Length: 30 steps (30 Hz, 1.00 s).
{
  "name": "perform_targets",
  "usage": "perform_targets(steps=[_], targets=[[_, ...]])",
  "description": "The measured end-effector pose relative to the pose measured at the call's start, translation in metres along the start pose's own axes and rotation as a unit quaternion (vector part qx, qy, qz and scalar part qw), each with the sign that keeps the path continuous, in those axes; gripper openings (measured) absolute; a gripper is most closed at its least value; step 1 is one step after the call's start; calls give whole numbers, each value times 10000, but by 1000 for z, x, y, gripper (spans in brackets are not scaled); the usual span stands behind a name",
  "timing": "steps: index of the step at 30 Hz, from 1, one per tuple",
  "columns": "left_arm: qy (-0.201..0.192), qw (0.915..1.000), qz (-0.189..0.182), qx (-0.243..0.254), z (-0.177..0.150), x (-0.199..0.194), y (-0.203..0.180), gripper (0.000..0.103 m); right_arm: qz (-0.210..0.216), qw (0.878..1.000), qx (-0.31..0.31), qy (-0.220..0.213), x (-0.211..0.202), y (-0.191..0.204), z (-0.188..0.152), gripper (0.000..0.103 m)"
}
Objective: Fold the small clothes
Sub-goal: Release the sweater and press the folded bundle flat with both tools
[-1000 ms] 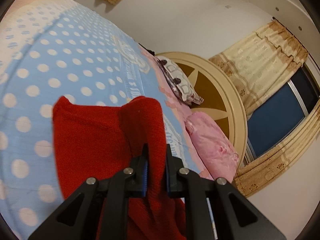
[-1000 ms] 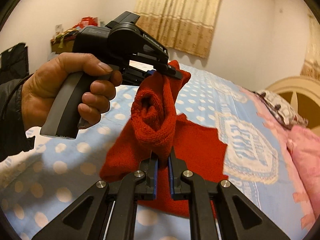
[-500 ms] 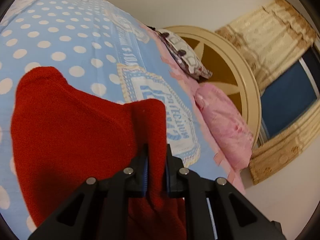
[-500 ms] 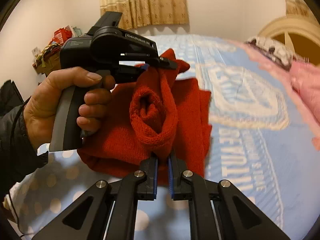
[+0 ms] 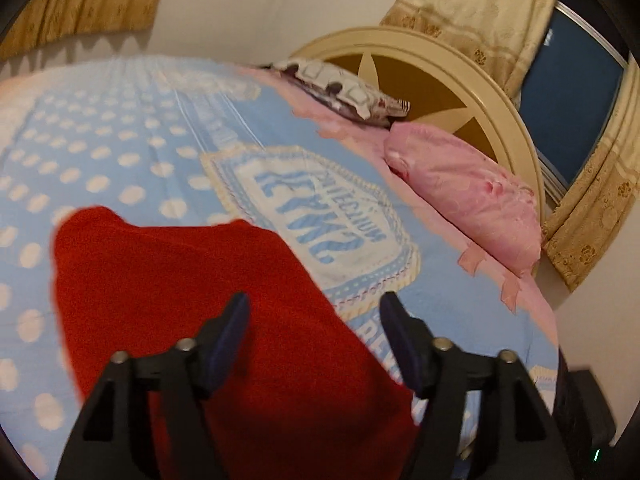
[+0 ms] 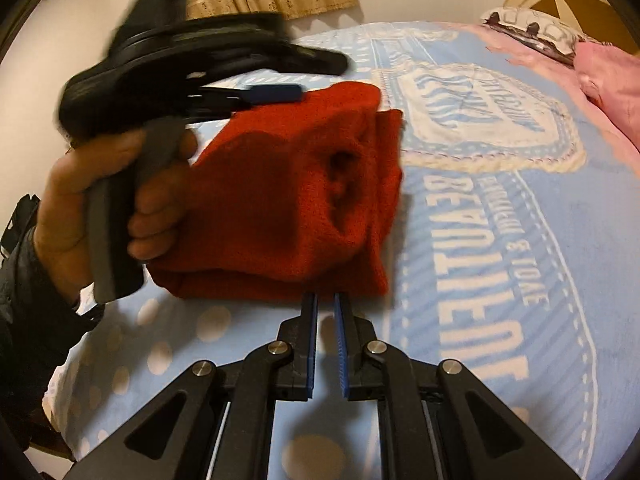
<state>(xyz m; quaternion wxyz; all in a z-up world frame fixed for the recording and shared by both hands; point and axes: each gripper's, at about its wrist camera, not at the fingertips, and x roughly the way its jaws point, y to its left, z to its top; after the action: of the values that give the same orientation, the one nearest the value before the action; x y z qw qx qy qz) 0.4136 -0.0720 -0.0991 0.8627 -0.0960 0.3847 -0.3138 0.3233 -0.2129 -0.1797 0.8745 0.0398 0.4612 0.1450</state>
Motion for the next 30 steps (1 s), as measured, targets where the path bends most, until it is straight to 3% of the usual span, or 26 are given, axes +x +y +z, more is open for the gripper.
perform_targets(steps=[1,3,4,5,6,10,13,15,16,17,21,25,27,30], targets=[[-85,9999,60,34,-3,-8,2,74,-123,9999,-55,-64,-6,0,0,11],[-235,9993,290,96,-17,-33,10,76,-258,9993,-157,-205,-17,-1,2,31],[-288,9990,336,112,-20,-38,12,76,-212,9991,-210,-300,-25,0,6,63],[-360,9984,415,132,-26,-46,15,79,-147,9990,-227,-368,-30,0,10,81],[-410,9975,548,149,-34,-55,18,84,-65,9985,-231,-485,-35,0,16,81],[-443,9964,695,208,-60,-67,21,89,31,9970,-252,-726,-35,7,50,81],[-344,9967,703,224,-74,-62,23,90,132,9984,-98,-543,-7,4,71,77],[-305,9962,758,294,-78,-58,23,90,74,9995,175,-264,21,-7,82,54],[-308,9961,765,324,-79,-57,23,90,188,9992,357,-10,37,-14,85,33],[-316,9958,779,355,-80,-57,23,90,245,9987,448,58,41,-15,84,23],[-180,9962,708,468,-91,-53,25,90,39,9990,398,-195,23,-11,67,15],[86,9942,795,726,-98,-39,19,94,-299,9989,367,-72,27,-20,53,15],[247,9942,839,620,-100,-33,23,94,-285,9985,467,-29,31,-25,55,15],[104,9964,747,391,-97,-43,30,94,-185,9985,505,57,32,-24,63,17]])
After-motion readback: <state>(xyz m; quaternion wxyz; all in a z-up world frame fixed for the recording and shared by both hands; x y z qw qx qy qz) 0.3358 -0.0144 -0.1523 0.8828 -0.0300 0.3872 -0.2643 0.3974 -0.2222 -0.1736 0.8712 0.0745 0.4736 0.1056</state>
